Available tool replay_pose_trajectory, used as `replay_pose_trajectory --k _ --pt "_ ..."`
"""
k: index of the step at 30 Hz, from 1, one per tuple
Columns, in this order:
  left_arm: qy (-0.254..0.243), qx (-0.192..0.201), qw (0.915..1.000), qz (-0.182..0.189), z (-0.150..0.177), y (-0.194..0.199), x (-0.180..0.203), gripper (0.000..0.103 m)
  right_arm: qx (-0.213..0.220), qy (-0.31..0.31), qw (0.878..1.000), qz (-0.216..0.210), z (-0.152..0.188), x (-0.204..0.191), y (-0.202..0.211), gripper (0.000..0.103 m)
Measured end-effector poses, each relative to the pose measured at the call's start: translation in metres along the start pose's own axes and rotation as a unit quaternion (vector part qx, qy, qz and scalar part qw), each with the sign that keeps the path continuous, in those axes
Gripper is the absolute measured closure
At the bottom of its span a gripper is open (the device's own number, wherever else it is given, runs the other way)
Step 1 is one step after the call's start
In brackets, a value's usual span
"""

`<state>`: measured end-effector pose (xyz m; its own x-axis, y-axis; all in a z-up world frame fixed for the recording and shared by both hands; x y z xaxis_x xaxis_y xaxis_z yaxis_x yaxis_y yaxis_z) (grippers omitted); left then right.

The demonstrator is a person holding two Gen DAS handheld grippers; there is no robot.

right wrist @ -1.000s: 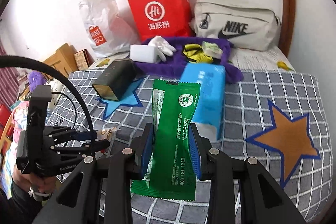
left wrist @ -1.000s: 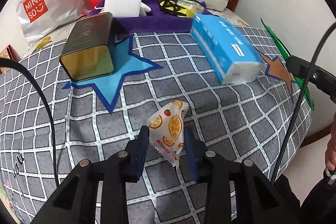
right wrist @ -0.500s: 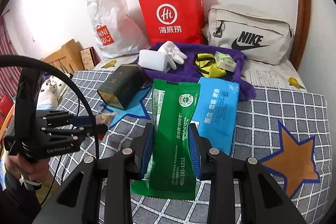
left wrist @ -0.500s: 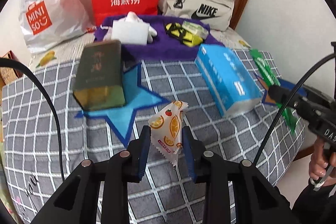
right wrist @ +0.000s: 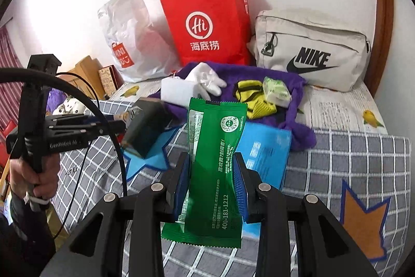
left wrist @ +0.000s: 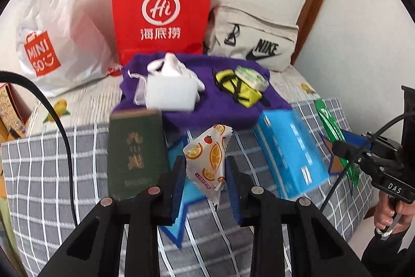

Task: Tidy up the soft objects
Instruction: 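Carry the wipes packet and green sachet with both grippers over the purple towel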

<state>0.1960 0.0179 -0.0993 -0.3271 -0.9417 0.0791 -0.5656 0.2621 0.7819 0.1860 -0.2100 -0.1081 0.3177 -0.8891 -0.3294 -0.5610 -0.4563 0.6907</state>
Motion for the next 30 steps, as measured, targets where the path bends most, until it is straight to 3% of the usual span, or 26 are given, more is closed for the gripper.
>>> replay_pose_trajectory --k 12,17,20,30 --pt "0.004 0.025 0.9996 -0.014 -0.077 -0.026 -0.040 0.074 0.007 -0.008 1.000 0.002 -0.090 0.021 -0.060 0.070" --pt "0.018 0.033 0.9993 -0.006 -0.103 -0.039 -0.056 0.074 0.005 -0.037 0.999 -0.038 -0.128 0.028 -0.087 0.070" --pt "0.032 0.035 0.9989 -0.007 -0.118 -0.049 -0.069 0.074 0.008 -0.048 0.998 -0.034 -0.144 0.034 -0.100 0.070" --pt "0.078 0.007 0.9970 -0.002 -0.138 -0.110 -0.100 0.074 -0.050 -0.054 0.997 0.004 -0.150 0.055 -0.165 0.070"
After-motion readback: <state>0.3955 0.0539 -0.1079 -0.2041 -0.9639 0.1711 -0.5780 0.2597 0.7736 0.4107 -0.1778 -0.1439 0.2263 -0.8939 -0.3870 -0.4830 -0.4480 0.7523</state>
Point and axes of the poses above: each gripper's, at about its wrist camera, not at the fingertips, and y roughly against the way its jaws point, x to its right, z to its underside, the point moved 5 cm from there along -y, roughly the way its jaws point, and after that the axes turned 7 degrees about -y, right-handed, at the moved point
